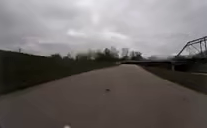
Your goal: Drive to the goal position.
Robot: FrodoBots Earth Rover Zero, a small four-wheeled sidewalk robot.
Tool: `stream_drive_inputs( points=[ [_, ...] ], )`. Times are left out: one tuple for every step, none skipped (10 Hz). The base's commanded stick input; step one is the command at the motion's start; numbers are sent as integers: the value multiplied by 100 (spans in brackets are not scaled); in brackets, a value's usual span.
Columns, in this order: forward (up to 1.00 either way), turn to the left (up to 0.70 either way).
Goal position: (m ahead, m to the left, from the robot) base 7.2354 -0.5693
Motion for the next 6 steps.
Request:
stream_drive_inputs(
  points=[
    [100,-21],
    [100,0],
    [100,0],
    [100,0],
    [100,-13],
    [100,-40]
  ],
)
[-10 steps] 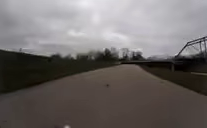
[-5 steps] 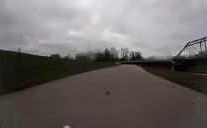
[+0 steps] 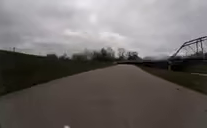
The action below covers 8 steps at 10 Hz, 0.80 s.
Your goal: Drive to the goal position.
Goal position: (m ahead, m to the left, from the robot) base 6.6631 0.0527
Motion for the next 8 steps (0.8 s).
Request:
stream_drive_inputs(
  points=[
    [100,-17],
    [100,0],
    [100,0],
    [100,0],
    [100,0],
    [100,-8],
    [100,-27],
    [100,-29]
  ],
)
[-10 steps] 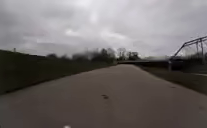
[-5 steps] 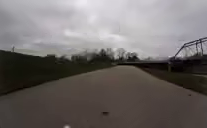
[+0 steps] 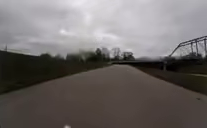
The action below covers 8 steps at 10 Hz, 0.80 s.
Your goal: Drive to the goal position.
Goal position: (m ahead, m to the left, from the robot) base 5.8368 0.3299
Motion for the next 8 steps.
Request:
stream_drive_inputs(
  points=[
    [100,-4],
    [100,0],
    [100,0],
    [100,0],
    [100,0],
    [100,0],
    [100,0],
    [100,0]
  ],
)
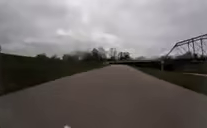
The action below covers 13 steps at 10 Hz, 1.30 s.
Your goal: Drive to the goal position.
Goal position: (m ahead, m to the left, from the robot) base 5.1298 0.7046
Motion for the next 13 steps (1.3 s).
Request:
stream_drive_inputs(
  points=[
    [100,0],
    [100,0],
    [100,0],
    [100,-27],
    [100,-40],
    [100,-19],
    [100,0],
    [100,0],
    [100,0],
    [100,0],
    [100,0],
    [100,0],
    [100,0]
  ],
)
